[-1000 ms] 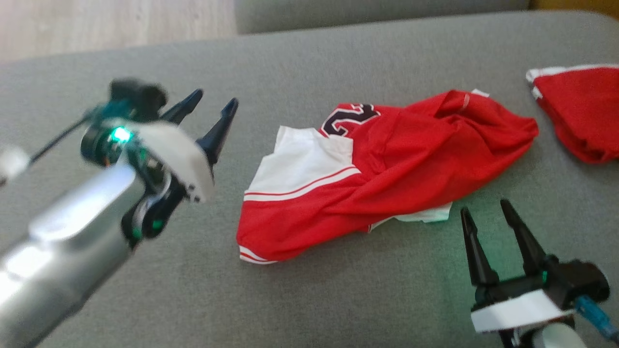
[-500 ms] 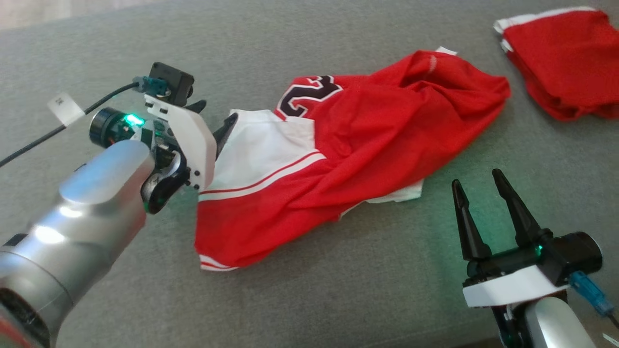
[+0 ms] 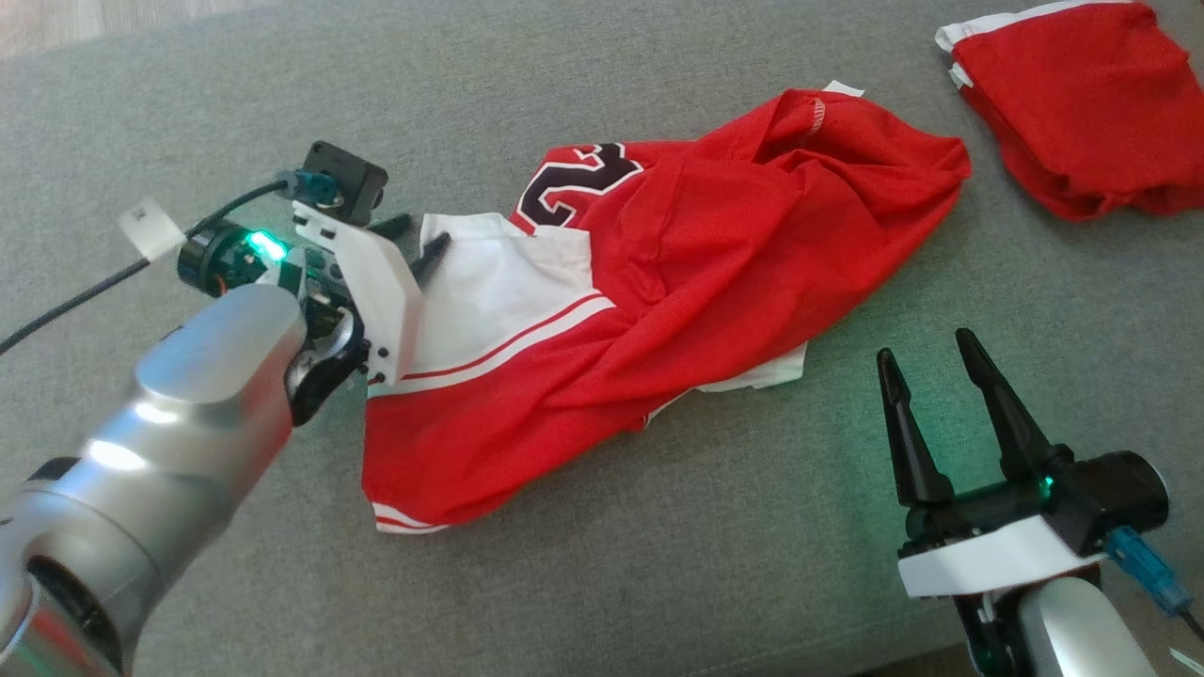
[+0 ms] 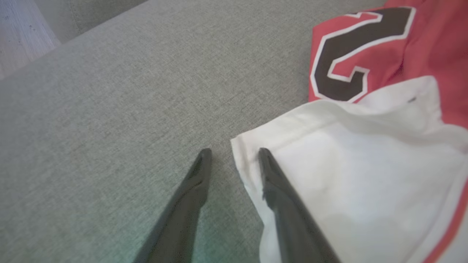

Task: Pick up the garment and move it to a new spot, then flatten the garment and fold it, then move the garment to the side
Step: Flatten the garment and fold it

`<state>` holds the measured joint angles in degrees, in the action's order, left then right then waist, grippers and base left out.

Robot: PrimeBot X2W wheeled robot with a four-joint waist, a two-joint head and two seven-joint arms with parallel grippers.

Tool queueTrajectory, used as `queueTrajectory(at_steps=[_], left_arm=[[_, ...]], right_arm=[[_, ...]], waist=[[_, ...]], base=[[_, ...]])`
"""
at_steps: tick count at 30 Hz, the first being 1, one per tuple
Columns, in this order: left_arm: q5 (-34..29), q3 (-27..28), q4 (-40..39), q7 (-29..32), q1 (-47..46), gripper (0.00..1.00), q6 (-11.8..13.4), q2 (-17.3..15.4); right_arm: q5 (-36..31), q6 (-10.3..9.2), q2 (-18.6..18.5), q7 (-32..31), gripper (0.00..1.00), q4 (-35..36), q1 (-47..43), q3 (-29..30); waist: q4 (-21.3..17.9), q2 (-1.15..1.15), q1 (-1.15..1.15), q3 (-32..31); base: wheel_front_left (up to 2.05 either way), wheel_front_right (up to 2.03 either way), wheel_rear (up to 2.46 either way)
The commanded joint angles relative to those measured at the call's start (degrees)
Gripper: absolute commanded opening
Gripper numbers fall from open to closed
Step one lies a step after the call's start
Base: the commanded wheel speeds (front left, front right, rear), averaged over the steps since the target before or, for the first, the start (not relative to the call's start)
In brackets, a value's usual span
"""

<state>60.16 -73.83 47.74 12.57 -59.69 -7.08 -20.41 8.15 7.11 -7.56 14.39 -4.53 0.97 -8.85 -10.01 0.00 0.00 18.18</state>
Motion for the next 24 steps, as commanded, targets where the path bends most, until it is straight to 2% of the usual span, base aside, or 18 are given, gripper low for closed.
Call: queueTrajectory(at_steps=[1,3,4,6,9,15,20,24], left_arm=[[-0.6,1.4,-0.3,-0.9,-2.2,0.42,-0.1,-0.6],[-0.5,1.4,0.1,-2.0,-2.0,0.17,-0.2,-0.1],[-0.2,1.4,0.3,-2.3,-1.8,0.00,-0.3,0.5],[0.3,1.5,0.7,-3.4,-1.7,0.00,-0.3,1.2],[-0.2,2.5,1.4,-8.6,-3.0,0.00,-0.3,1.2],[-0.9,5.0,-1.7,-18.7,-5.4,0.00,-0.4,-0.8],[-1.3,7.6,-8.7,-24.4,-5.9,0.00,0.7,-4.2],[-0.2,10.0,-19.8,-25.8,-3.8,0.00,2.9,-8.4]], right_arm=[[0.3,0.37,-0.3,0.6,1.00,1.4,1.5,-1.2],[0.3,0.37,-0.4,0.6,1.00,1.3,1.7,-1.5],[0.3,0.37,-0.4,0.6,1.00,1.2,1.7,-1.5],[0.2,0.37,-0.4,0.6,1.00,1.2,1.7,-1.4],[0.1,0.37,-0.6,0.6,1.00,1.3,1.3,-1.1],[0.1,0.37,-1.4,0.6,1.00,1.3,-0.4,0.2],[0.0,0.37,-1.6,0.6,1.00,1.5,-2.2,0.3],[-0.1,0.37,-2.1,0.6,1.00,1.6,-3.4,0.7]], waist=[[0.1,0.00,0.00,0.1],[0.2,0.00,0.00,0.1],[0.4,0.00,0.00,0.1],[0.8,0.00,0.00,0.0],[1.8,0.00,0.00,-0.6],[5.1,0.00,0.00,-2.8],[8.7,0.00,0.00,-5.3],[11.6,0.00,0.00,-7.6]], base=[[0.00,0.00,0.00],[0.00,0.00,0.00],[0.00,0.00,0.00],[0.00,0.00,0.00],[0.00,0.00,0.00],[0.00,0.00,0.00],[0.00,0.00,0.00],[0.00,0.00,0.00]])
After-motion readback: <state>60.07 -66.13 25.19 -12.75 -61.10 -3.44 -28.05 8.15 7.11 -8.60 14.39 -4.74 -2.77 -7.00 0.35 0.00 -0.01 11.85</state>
